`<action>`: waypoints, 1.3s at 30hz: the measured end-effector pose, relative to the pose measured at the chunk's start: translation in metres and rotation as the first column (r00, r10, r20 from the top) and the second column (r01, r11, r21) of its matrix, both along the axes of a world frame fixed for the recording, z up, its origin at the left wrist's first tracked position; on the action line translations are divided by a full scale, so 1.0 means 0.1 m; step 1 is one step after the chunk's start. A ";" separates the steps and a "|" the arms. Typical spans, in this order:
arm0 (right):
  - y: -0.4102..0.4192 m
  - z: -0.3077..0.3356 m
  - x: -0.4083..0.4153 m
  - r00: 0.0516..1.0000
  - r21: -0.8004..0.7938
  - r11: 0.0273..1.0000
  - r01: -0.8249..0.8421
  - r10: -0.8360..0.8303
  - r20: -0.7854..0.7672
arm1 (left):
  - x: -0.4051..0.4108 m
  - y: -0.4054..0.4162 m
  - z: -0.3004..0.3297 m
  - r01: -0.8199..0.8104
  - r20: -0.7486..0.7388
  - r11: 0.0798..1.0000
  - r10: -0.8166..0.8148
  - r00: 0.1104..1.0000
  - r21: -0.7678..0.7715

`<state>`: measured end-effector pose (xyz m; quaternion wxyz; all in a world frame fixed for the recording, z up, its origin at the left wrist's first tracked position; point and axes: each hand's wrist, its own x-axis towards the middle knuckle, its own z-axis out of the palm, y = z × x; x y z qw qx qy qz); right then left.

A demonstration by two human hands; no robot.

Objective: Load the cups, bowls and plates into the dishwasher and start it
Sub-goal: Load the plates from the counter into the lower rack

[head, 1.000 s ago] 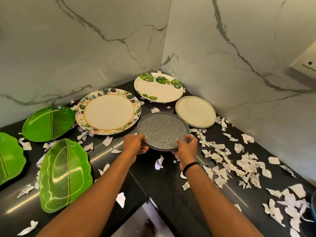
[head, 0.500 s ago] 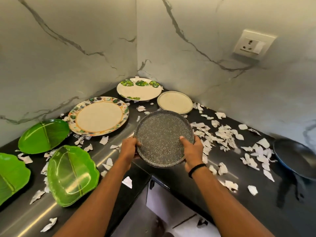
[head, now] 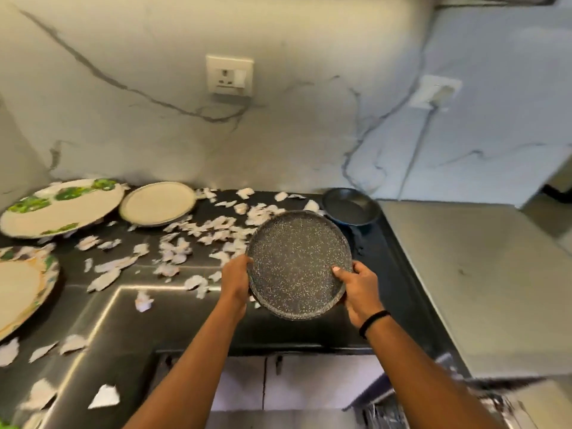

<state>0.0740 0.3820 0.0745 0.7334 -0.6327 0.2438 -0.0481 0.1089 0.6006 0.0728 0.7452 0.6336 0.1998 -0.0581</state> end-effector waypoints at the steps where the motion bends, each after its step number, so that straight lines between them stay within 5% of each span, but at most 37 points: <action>1: -0.21 0.01 -0.12 0.999 0.003 0.999 0.047 -0.047 -0.001 | 0.02 -0.22 -0.03 0.056 0.002 0.998 -0.056 0.998 0.001; 7: -1.54 0.06 -0.92 0.949 0.063 0.948 0.313 -0.314 0.012 | -0.29 -1.74 -0.02 0.356 -0.010 0.934 -0.356 0.934 -0.001; 14: -2.85 -0.10 -2.13 0.785 0.143 0.775 0.616 -0.618 -0.029 | -1.22 -3.20 -0.03 0.707 -0.092 0.707 -0.706 0.703 -0.019; 24: -4.01 -0.45 -3.39 0.487 0.277 0.451 0.848 -0.870 -0.074 | -2.11 -4.65 -0.38 0.887 -0.205 0.461 -0.872 0.445 -0.037; 31: -4.02 -0.81 -3.95 0.288 0.314 0.196 0.929 -0.915 -0.282 | -2.50 -5.10 -0.83 0.740 -0.400 0.600 -0.785 0.473 -0.303; 36: -3.87 -1.34 -4.12 0.407 0.363 0.248 0.898 -0.782 -0.472 | -2.39 -5.31 -1.31 0.719 -0.528 0.671 -0.684 0.504 -0.181; 39: -3.83 -1.63 -4.19 0.438 0.320 0.302 0.898 -0.686 -0.581 | -2.27 -5.44 -1.62 0.772 -0.605 0.631 -0.646 0.465 -0.081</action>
